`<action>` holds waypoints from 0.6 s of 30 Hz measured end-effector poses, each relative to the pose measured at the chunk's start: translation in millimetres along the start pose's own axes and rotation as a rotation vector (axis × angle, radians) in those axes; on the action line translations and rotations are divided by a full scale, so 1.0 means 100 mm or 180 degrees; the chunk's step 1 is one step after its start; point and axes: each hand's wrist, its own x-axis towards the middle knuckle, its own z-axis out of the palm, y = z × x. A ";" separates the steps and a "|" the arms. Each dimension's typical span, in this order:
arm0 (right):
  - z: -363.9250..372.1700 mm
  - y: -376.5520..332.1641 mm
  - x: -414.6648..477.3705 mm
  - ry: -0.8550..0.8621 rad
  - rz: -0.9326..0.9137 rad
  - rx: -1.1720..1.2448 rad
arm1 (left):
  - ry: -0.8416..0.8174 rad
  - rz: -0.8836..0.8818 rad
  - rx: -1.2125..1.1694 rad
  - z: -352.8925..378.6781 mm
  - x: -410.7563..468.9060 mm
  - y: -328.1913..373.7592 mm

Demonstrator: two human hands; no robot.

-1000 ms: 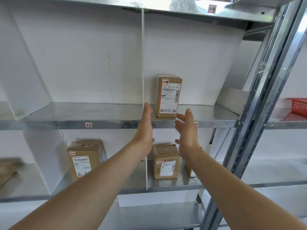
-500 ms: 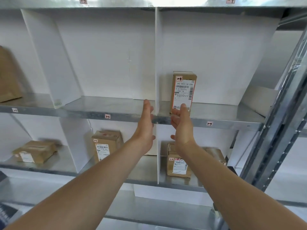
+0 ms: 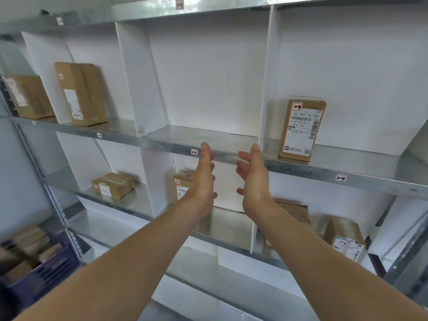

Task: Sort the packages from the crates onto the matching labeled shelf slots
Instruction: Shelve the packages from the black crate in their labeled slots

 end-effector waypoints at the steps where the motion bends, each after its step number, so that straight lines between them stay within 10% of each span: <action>1: 0.08 0.03 -0.02 -0.0062 0.0054 -0.0010 | 0.0050 0.0016 -0.0010 -0.09 -0.02 0.01; 18: 1.86 0.50 -0.36 -0.0903 0.0357 -0.0144 | 0.0964 0.0128 -0.0133 -2.01 -0.10 0.27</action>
